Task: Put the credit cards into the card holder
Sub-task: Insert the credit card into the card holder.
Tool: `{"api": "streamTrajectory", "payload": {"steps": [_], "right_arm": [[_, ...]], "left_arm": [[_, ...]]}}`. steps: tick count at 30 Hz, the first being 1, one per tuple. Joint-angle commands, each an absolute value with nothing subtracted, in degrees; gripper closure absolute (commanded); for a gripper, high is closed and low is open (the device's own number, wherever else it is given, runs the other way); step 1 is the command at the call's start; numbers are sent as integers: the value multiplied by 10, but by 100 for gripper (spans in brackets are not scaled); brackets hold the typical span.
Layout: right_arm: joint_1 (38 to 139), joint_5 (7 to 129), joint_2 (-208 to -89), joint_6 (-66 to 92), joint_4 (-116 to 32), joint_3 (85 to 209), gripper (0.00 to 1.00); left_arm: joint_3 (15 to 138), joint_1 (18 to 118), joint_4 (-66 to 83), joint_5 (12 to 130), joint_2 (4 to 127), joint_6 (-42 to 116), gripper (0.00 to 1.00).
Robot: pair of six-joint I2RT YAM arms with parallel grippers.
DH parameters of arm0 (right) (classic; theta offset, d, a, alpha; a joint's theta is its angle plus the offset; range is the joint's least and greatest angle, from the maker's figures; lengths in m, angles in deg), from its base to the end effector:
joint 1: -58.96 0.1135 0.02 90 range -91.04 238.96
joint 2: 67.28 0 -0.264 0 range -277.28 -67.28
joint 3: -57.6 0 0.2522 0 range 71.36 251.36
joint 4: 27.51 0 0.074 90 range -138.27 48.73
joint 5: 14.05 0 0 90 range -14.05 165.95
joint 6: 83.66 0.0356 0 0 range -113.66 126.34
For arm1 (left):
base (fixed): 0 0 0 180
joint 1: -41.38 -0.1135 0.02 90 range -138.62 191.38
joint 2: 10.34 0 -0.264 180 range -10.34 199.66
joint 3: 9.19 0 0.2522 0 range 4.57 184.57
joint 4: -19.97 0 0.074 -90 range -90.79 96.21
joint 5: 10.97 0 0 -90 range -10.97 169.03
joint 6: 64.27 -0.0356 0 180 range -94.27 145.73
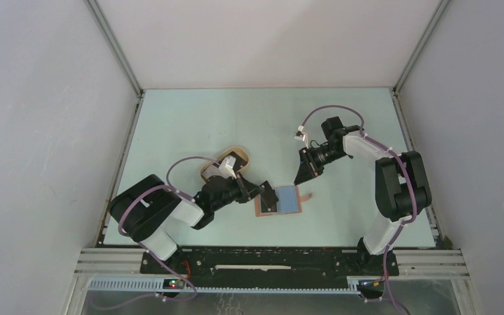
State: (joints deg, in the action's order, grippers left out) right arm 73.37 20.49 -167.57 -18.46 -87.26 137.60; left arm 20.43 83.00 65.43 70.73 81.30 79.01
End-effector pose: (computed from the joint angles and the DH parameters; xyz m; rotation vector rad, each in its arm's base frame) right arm 0.3026 0.1080 0.1930 -0.9766 2.3898 1.3298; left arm 0.1839 -0.1703 0.1235 -0.0984 2.0611 -1.2333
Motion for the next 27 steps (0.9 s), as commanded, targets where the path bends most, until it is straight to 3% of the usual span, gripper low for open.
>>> {"api": "streamTrajectory", "payload": {"steps": [1, 14, 27], "right_arm": [[734, 206, -1676, -196, -878, 1381, 77], [762, 251, -1697, -178, -865, 1382, 78], [777, 284, -1704, -163, -856, 1382, 79]], "left_arm": [[229, 832, 673, 692, 821, 805, 100], [229, 833, 671, 666, 833, 836, 100], [265, 832, 555, 664, 837, 834, 100]]}}
